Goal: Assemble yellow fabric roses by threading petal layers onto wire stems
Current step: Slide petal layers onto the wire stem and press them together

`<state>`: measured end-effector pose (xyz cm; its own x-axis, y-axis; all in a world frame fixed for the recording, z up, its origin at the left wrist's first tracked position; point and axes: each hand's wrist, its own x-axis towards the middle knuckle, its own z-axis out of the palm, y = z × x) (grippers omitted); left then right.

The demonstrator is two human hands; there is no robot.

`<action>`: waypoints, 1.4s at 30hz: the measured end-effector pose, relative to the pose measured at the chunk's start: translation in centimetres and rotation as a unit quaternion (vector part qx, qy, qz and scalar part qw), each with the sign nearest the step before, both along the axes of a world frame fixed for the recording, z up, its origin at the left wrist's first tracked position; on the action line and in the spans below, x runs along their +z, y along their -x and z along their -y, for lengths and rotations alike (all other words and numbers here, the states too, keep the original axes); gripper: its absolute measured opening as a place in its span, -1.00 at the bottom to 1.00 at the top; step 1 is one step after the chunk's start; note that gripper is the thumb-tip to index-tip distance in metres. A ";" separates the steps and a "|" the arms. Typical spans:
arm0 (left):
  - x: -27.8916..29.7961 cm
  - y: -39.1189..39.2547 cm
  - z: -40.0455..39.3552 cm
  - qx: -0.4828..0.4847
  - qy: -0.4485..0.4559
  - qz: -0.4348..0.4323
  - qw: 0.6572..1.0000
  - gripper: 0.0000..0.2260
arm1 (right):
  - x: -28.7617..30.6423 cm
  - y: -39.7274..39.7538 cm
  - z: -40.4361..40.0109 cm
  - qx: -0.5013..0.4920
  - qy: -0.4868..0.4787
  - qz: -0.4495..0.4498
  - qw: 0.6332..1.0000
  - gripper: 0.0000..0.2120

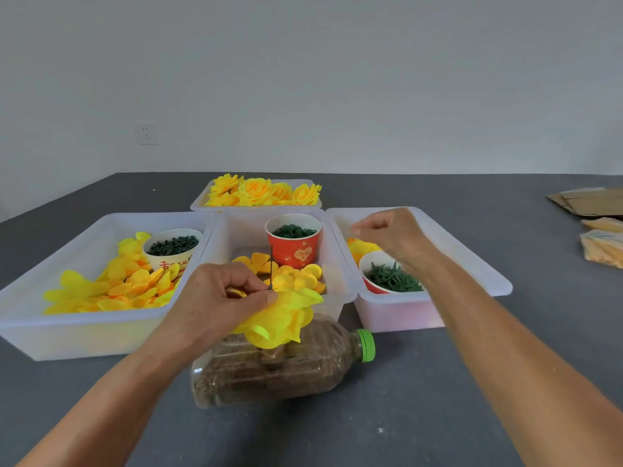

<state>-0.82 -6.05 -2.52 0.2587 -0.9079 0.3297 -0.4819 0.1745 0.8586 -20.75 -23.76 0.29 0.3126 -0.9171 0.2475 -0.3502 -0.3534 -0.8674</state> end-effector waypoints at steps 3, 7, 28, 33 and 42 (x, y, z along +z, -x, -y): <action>0.1 0.0 0.0 -0.004 -0.003 -0.006 1.000 -0.82 | -0.3 2.1 4.1 -0.099 0.006 -0.138 0.985 -0.86; 0.1 0.0 0.1 -0.007 0.000 -0.013 1.000 -0.82 | -1.2 1.4 6.5 -0.095 -0.003 -0.241 0.966 -0.72; 0.0 -0.1 0.1 -0.022 0.018 0.008 1.000 -0.89 | -2.8 -1.3 10.6 -0.134 0.006 -0.204 0.970 -0.68; -0.2 -0.1 0.1 -0.022 0.018 -0.001 1.000 -0.90 | -0.2 2.0 8.7 -0.114 -0.099 0.128 0.980 -0.71; -0.3 -0.1 0.2 -0.022 0.031 -0.010 0.999 -0.90 | -0.3 2.3 6.4 -0.080 -0.099 0.116 0.985 -0.78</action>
